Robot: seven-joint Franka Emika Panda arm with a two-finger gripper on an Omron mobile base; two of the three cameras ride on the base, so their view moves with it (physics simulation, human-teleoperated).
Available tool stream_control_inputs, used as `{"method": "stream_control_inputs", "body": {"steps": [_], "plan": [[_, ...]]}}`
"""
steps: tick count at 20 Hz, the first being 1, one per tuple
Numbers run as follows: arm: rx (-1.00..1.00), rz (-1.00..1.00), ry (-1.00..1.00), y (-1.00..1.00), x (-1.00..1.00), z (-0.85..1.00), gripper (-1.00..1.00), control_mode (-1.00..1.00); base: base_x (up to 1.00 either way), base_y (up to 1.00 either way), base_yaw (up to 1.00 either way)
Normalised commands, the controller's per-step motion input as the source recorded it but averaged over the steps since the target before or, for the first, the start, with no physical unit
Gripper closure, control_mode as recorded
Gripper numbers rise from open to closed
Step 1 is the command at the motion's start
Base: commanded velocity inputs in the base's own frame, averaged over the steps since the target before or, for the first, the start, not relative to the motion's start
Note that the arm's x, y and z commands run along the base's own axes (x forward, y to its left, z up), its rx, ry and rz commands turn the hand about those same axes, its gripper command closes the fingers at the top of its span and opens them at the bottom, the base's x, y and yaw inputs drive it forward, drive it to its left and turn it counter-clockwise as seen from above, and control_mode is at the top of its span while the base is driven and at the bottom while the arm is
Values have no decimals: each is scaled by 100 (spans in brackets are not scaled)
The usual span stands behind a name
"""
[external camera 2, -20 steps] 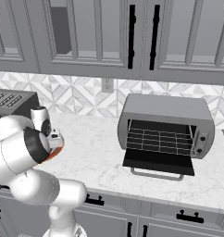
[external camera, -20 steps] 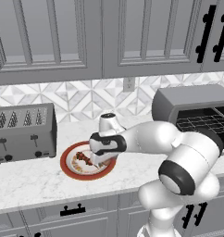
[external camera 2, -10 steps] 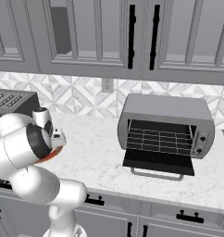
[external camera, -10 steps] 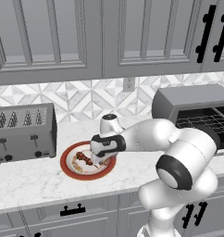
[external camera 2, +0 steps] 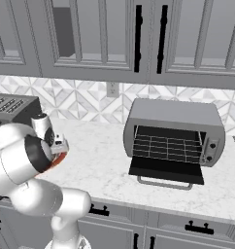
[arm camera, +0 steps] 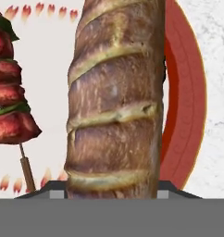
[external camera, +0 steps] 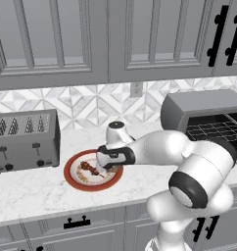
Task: Pick up the kebab skewer and baguette bread, and place them inside the toaster oven. Close the toaster oven door and start by setting the timer.
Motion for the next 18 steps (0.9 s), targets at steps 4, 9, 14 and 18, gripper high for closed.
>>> {"method": "stream_control_inputs", "body": {"steps": [4,9,14,18], "plan": [[9,0,-12,-33,-1,87,100,-100,0,0,0],[3,0,-14,-74,-43,100,100,-100,0,0,0],[0,0,-23,-100,-80,86,100,-100,0,0,0],[2,0,-4,-100,-34,66,100,-100,0,0,0]]}}
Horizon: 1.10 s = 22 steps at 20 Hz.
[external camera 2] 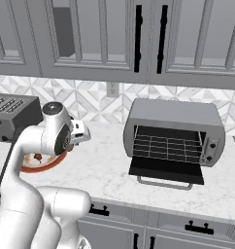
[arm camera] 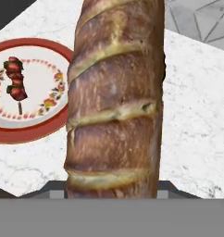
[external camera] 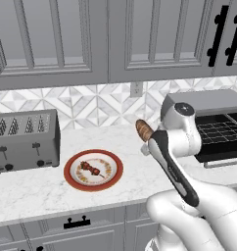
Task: Pick up the kebab skewer and baguette bread, and place them inside the toaster oven. Close the toaster oven door and start by setting the timer.
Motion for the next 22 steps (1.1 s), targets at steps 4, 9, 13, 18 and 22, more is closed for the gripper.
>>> {"method": "stream_control_inputs", "body": {"steps": [4,9,13,18,22], "plan": [[0,-1,1,-100,-39,45,100,-100,0,0,0],[-5,-10,15,-77,-44,62,100,-100,0,0,0],[-9,-6,11,-91,-32,20,100,-100,0,0,0],[-6,-3,2,-96,0,-7,100,-100,0,0,0],[-1,0,1,-80,0,-5,100,-100,0,0,0]]}}
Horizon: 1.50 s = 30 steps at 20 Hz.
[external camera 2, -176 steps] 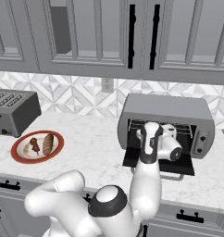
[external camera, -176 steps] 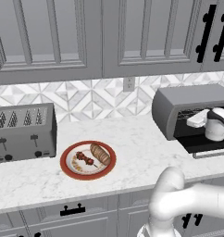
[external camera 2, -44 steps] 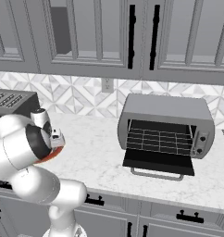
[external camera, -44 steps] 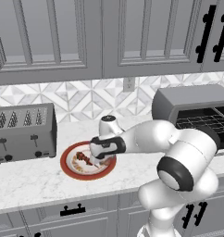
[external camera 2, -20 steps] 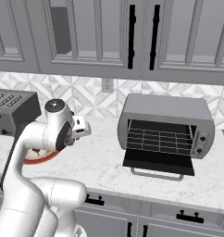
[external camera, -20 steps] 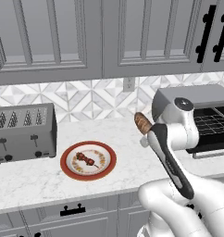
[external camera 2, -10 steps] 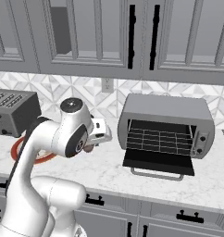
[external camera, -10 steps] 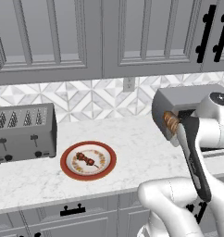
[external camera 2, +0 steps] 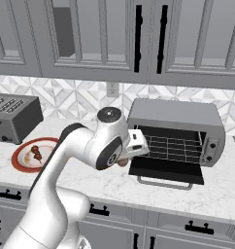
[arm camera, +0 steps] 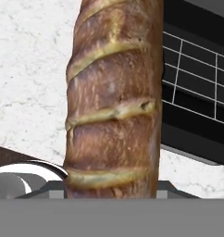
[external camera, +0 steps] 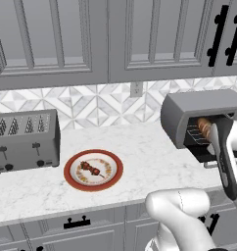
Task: Pick up the kebab skewer and baguette bread, and place them inside the toaster oven. Close the toaster oven door and start by setting the timer.
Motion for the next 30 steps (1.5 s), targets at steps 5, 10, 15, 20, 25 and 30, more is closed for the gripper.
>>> {"method": "stream_control_inputs", "body": {"steps": [5,10,15,20,25,30], "plan": [[-2,0,13,-30,20,-16,100,-100,0,0,0],[0,0,14,-10,3,-6,100,-100,0,0,0],[0,-2,-3,-32,13,-9,100,-100,0,0,0],[0,-4,0,-28,31,-23,100,-100,0,0,0],[0,-1,1,-16,13,-11,100,-100,0,0,0],[0,0,2,-8,4,0,100,-100,0,0,0]]}}
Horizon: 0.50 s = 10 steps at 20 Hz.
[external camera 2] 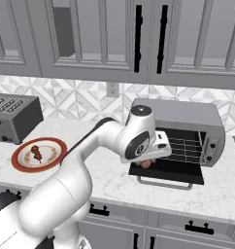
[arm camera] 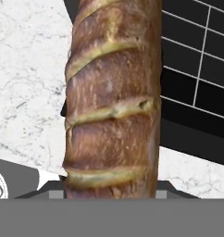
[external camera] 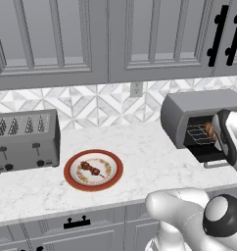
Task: Pick up the kebab skewer and baguette bread, and place them inside the toaster oven. Close the toaster oven door and start by setting the timer.
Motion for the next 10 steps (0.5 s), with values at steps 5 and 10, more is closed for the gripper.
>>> {"method": "stream_control_inputs", "body": {"steps": [5,10], "plan": [[0,0,1,-2,12,-1,100,-100,0,0,0],[0,0,0,0,34,-10,100,-100,0,0,0]]}}
